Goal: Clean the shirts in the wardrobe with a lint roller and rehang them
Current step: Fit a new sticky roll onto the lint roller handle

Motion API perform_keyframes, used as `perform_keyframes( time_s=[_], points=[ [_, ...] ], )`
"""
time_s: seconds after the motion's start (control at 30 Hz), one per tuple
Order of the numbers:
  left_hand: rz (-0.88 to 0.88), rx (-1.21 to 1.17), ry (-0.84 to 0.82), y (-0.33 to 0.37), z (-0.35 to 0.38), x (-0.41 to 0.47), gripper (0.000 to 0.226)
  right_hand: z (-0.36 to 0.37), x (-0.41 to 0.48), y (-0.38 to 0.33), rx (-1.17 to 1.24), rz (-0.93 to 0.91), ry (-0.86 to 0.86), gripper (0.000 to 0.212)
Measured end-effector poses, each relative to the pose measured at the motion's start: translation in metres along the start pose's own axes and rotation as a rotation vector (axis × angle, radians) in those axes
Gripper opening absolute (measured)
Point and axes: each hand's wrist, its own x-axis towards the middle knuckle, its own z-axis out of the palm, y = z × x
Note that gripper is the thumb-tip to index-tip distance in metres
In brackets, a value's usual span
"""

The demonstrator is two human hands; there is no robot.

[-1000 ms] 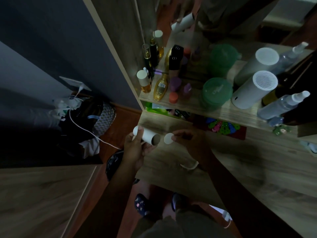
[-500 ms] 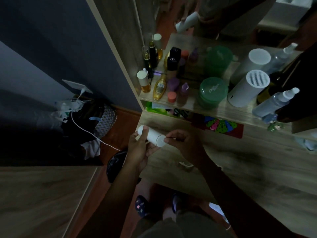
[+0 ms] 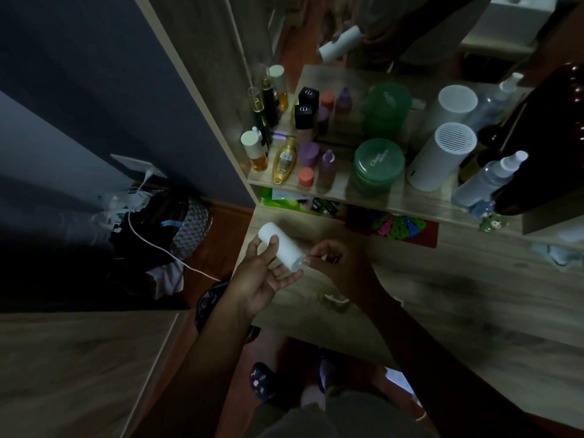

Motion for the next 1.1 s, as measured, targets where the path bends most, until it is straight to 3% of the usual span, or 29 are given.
perform_keyframes(
  time_s=[0.17, 0.3, 0.43, 0.57, 0.7, 0.87, 1.1],
  points=[
    [0.012, 0.016, 0.018, -0.006, 0.002, -0.001, 0.046, -0.005, -0.003, 0.009, -0.028, 0.005, -0.008, 0.012],
    [0.062, 0.045, 0.048, -0.007, 0.007, -0.004, 0.044, -0.016, -0.001, 0.035, -0.194, 0.023, 0.144, 0.015],
    [0.086, 0.071, 0.063, -0.008, 0.008, -0.005, 0.04, -0.027, -0.006, 0.087, -0.441, 0.27, 0.24, 0.013],
    [0.107, 0.088, 0.069, -0.008, 0.006, -0.01, 0.041, -0.03, -0.014, 0.112, -0.63, 0.477, 0.164, 0.037],
    [0.136, 0.097, 0.077, -0.007, 0.002, -0.017, 0.049, -0.029, -0.012, 0.111, -0.678, 0.524, 0.06, 0.037],
    [0.196, 0.132, 0.097, 0.001, -0.007, -0.026, 0.057, -0.018, -0.004, 0.091, -0.609, 0.395, 0.053, 0.02],
    [0.374, 0.212, 0.1, 0.033, -0.02, -0.058, 0.044, 0.002, 0.024, -0.005, -0.544, -0.117, 0.027, 0.027]
  ],
)
